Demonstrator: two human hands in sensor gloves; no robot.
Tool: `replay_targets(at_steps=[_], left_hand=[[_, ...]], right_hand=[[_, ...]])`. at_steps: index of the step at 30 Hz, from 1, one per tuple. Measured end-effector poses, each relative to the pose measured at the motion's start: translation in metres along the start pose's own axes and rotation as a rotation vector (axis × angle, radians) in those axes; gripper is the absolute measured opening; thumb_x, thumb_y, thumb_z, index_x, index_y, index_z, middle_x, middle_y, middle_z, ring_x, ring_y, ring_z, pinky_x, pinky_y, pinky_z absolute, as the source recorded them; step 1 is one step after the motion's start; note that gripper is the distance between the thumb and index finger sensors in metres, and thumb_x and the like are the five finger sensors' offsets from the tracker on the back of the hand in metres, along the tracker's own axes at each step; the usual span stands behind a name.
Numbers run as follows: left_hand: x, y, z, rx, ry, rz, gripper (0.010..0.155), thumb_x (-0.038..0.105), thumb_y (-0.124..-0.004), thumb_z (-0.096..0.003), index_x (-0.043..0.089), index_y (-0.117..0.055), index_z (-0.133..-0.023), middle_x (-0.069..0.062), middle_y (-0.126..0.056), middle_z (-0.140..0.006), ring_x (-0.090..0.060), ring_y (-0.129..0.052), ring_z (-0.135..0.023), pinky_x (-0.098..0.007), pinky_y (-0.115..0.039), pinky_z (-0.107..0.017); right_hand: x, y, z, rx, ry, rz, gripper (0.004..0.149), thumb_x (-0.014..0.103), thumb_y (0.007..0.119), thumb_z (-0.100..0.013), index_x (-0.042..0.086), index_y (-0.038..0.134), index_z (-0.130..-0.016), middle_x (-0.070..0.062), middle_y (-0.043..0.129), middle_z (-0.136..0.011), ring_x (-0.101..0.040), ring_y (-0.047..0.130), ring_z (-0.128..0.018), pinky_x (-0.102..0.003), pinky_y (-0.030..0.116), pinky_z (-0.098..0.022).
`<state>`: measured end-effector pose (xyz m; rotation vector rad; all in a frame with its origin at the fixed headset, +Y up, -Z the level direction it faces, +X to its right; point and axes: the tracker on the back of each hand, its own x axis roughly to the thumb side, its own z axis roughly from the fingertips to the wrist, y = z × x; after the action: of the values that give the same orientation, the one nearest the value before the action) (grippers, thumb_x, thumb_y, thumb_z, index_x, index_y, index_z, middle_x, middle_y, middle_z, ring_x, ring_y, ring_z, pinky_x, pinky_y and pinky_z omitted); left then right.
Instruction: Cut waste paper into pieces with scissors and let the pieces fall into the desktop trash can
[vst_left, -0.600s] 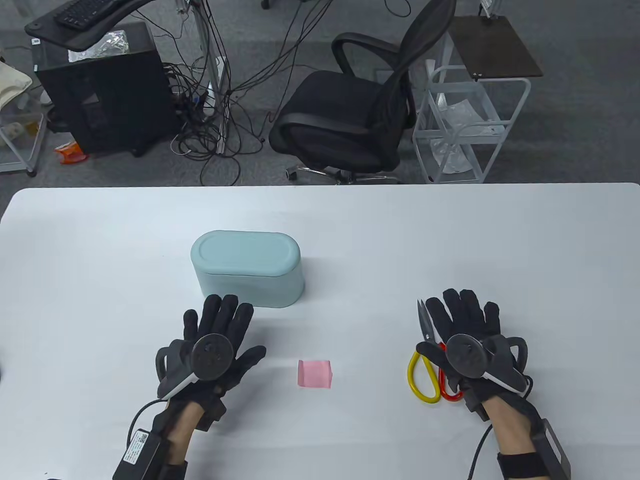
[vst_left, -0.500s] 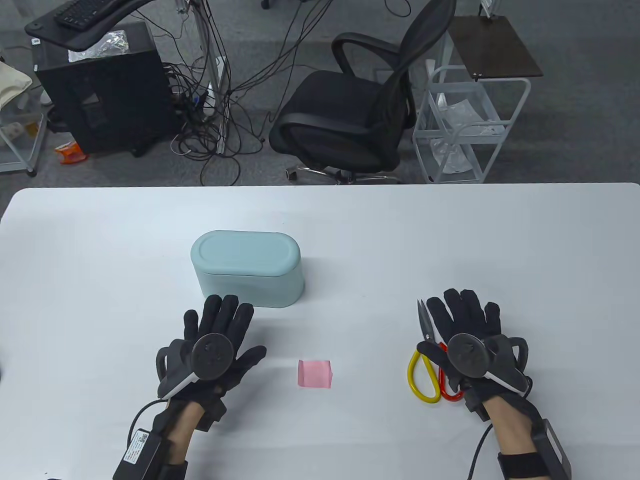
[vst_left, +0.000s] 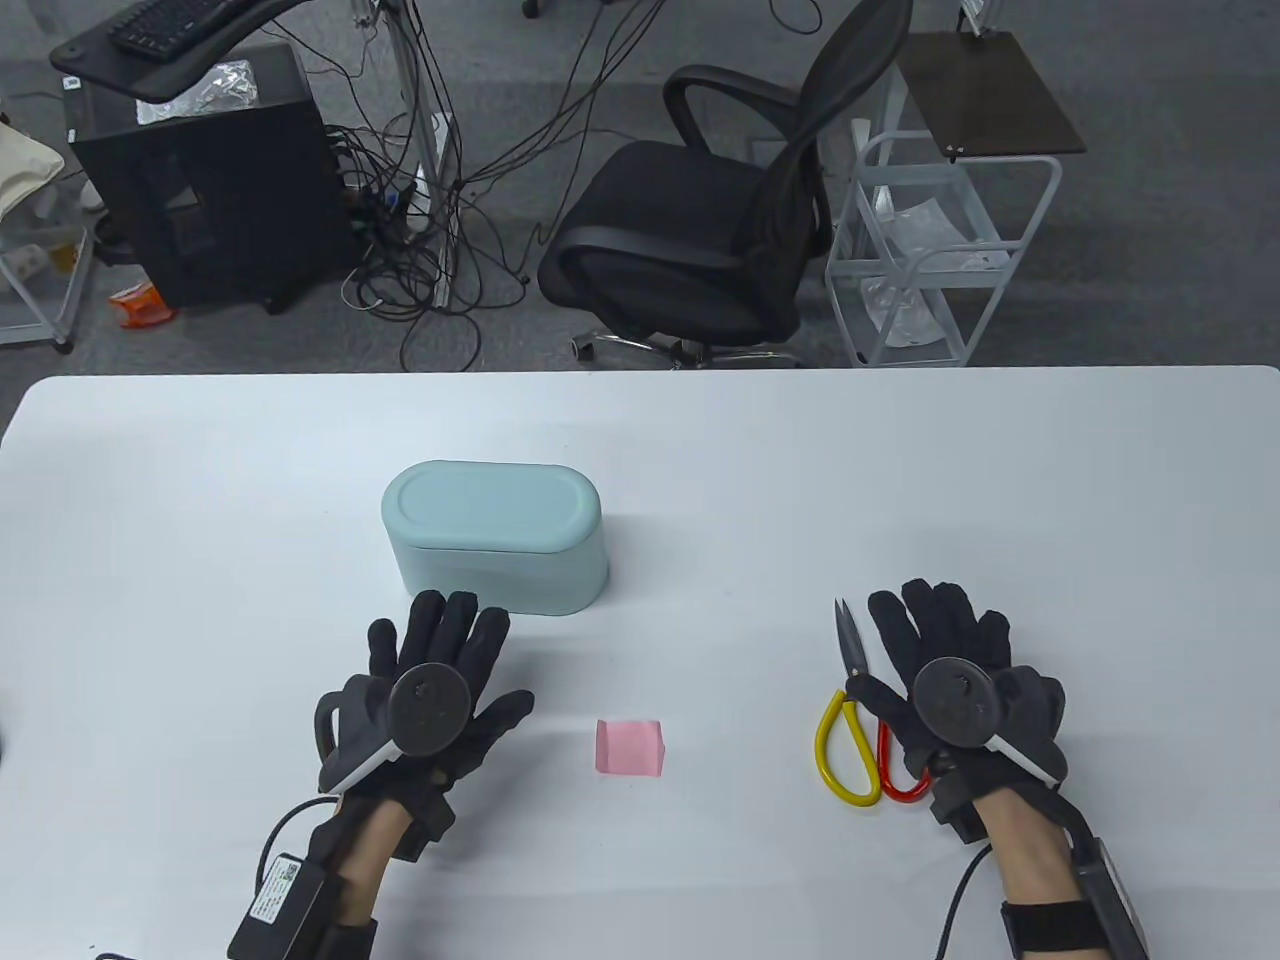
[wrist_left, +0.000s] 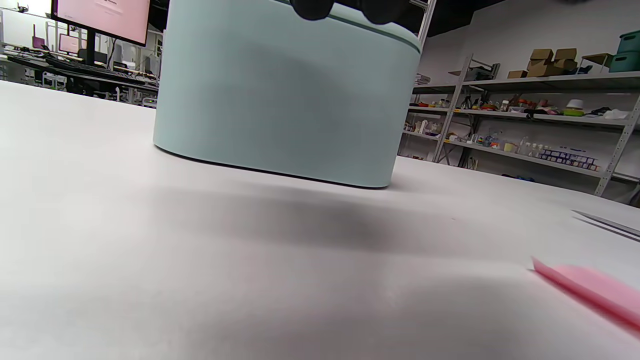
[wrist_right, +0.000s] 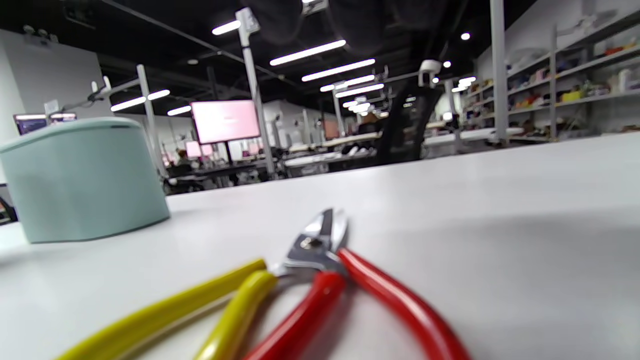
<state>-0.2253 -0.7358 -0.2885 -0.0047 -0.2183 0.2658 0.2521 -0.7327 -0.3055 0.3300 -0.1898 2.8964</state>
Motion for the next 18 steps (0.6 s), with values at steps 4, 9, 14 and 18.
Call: replay_targets(at_steps=[4, 9, 14, 18], left_hand=[[-0.004, 0.011, 0.004, 0.051, 0.025, 0.016, 0.087, 0.075, -0.053, -0.0439, 0.032, -0.038, -0.117, -0.003, -0.035, -0.127, -0.038, -0.022, -0.116, -0.067, -0.02, -0.075], [-0.023, 0.034, 0.009, 0.164, 0.092, 0.081, 0.084, 0.074, -0.054, -0.0445, 0.031, -0.046, -0.116, -0.004, -0.043, -0.126, -0.039, -0.031, -0.116, -0.067, -0.025, -0.076], [-0.057, 0.04, 0.006, 0.22, 0.19, 0.313, 0.084, 0.072, -0.057, -0.0454, 0.025, -0.049, -0.115, -0.007, -0.045, -0.125, -0.04, -0.035, -0.116, -0.067, -0.027, -0.076], [-0.082, 0.041, -0.001, 0.263, 0.26, 0.453, 0.085, 0.071, -0.057, -0.0458, 0.023, -0.048, -0.115, -0.007, -0.045, -0.125, -0.041, -0.035, -0.115, -0.067, -0.028, -0.076]], right_hand=[[0.002, 0.0, 0.0, -0.008, -0.012, 0.004, 0.084, 0.072, 0.045, -0.039, 0.027, 0.041, -0.11, -0.016, 0.045, -0.118, -0.049, 0.04, -0.106, -0.075, 0.036, -0.071], [0.004, 0.0, 0.001, -0.019, -0.021, -0.001, 0.084, 0.072, 0.045, -0.039, 0.026, 0.039, -0.11, -0.016, 0.046, -0.118, -0.049, 0.041, -0.106, -0.074, 0.037, -0.071], [0.002, 0.001, 0.001, -0.013, -0.011, -0.001, 0.084, 0.072, 0.045, -0.04, 0.026, 0.039, -0.11, -0.016, 0.046, -0.118, -0.049, 0.041, -0.106, -0.074, 0.037, -0.071], [-0.003, 0.001, 0.002, 0.003, 0.021, -0.015, 0.084, 0.072, 0.045, -0.04, 0.025, 0.041, -0.11, -0.017, 0.047, -0.118, -0.049, 0.042, -0.106, -0.075, 0.036, -0.071]])
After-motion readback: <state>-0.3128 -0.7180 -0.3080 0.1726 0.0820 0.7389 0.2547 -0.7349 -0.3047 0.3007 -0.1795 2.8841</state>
